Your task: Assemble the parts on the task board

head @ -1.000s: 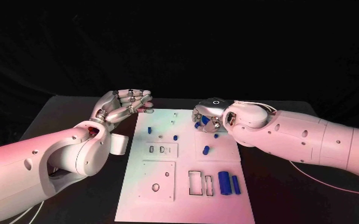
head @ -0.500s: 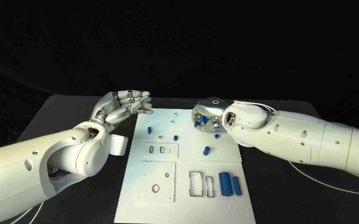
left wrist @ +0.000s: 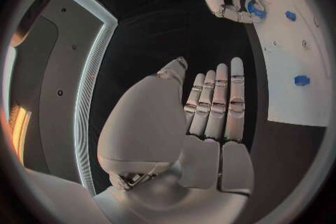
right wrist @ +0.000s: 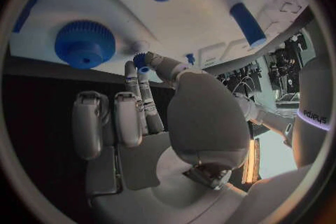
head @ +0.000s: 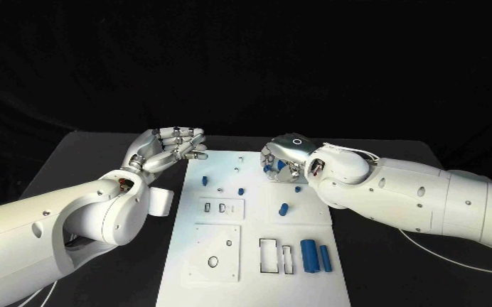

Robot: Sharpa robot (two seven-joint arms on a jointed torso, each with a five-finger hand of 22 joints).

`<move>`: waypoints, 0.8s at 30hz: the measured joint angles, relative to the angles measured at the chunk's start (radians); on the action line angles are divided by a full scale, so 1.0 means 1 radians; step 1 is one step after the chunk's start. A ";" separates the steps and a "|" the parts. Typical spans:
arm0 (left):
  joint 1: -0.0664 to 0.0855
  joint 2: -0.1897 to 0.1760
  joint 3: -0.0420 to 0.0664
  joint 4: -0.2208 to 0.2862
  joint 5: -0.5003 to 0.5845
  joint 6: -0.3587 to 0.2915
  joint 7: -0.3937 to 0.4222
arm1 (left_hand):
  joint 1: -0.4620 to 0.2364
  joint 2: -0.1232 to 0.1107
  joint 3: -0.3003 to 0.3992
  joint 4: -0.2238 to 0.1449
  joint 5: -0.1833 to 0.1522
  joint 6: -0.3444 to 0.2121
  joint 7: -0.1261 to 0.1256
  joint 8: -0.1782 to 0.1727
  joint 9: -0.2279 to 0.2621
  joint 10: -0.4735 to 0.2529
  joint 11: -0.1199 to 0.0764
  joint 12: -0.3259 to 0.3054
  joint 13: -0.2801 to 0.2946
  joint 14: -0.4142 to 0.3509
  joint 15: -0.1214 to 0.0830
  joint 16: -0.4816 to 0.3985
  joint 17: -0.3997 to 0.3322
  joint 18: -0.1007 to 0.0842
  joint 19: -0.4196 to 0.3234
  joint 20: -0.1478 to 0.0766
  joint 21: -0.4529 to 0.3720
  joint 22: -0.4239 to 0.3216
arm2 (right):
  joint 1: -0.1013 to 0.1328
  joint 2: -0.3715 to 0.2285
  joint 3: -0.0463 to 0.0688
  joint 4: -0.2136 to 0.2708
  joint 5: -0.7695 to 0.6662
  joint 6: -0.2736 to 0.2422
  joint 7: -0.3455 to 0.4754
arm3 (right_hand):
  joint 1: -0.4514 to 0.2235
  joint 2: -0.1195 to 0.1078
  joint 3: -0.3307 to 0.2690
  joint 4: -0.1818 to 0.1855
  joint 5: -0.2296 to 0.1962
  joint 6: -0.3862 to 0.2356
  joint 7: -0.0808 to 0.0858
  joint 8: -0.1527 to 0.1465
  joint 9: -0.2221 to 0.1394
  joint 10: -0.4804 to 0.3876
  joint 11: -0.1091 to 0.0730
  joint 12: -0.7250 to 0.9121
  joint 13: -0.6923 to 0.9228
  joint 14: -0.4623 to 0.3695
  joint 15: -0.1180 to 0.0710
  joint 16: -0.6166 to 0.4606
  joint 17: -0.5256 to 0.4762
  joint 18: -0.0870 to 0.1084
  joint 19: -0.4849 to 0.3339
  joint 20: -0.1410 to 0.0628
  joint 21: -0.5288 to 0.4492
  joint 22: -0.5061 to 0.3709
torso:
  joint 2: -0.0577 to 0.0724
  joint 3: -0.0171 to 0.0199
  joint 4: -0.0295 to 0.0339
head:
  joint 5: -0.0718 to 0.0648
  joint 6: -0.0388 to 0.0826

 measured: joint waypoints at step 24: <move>0.000 0.010 0.000 -0.013 0.000 0.000 -0.004 | 0.000 0.000 0.003 -0.003 0.000 0.000 0.000 -0.005 0.000 0.000 0.000 -0.006 -0.001 0.000 0.000 0.000 0.002 0.000 0.000 0.000 0.004 0.001 | 0.008 0.141 0.003 -0.111 -0.004 -0.125 -0.050 | 0.000 0.000 0.002 -0.003 -0.004 0.000 -0.001 0.005 0.002 0.000 0.000 -0.003 0.014 0.000 0.000 0.004 0.003 0.000 0.006 0.001 0.004 0.000 | 0.013 -0.0024 0.0137 | -0.001 0.022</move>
